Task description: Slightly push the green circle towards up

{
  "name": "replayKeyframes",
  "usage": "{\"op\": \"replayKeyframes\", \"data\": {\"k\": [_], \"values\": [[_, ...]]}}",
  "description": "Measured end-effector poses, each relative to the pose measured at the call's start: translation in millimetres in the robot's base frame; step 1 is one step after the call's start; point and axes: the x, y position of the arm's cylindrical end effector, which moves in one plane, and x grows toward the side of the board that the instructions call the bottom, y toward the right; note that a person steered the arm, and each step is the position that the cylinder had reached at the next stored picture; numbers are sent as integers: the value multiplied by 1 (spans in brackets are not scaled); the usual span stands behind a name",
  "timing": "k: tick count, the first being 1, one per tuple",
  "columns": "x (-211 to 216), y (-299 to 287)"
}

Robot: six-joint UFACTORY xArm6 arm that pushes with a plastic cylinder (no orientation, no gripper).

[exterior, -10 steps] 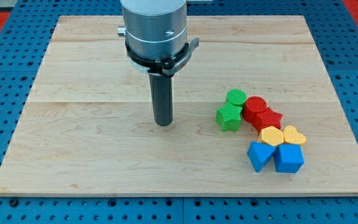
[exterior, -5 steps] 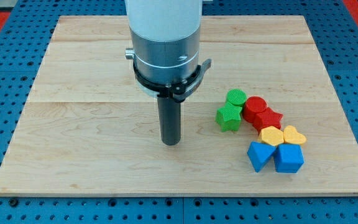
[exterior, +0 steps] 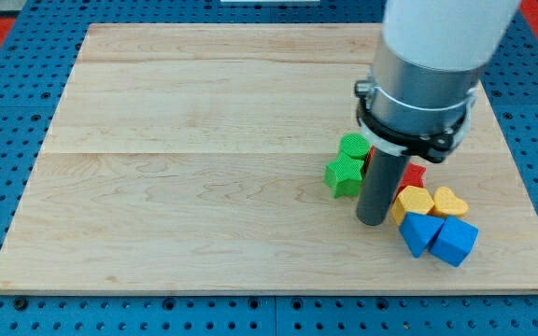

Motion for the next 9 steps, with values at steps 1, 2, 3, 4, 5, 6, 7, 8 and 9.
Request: {"op": "replayKeyframes", "data": {"k": [1, 2, 3, 4, 5, 6, 7, 8, 9], "values": [[-3, -18], [-7, -32], [-12, -44], [-24, -59], [-35, -71], [14, -54], [29, -3], [-12, 3], [-42, 13]]}}
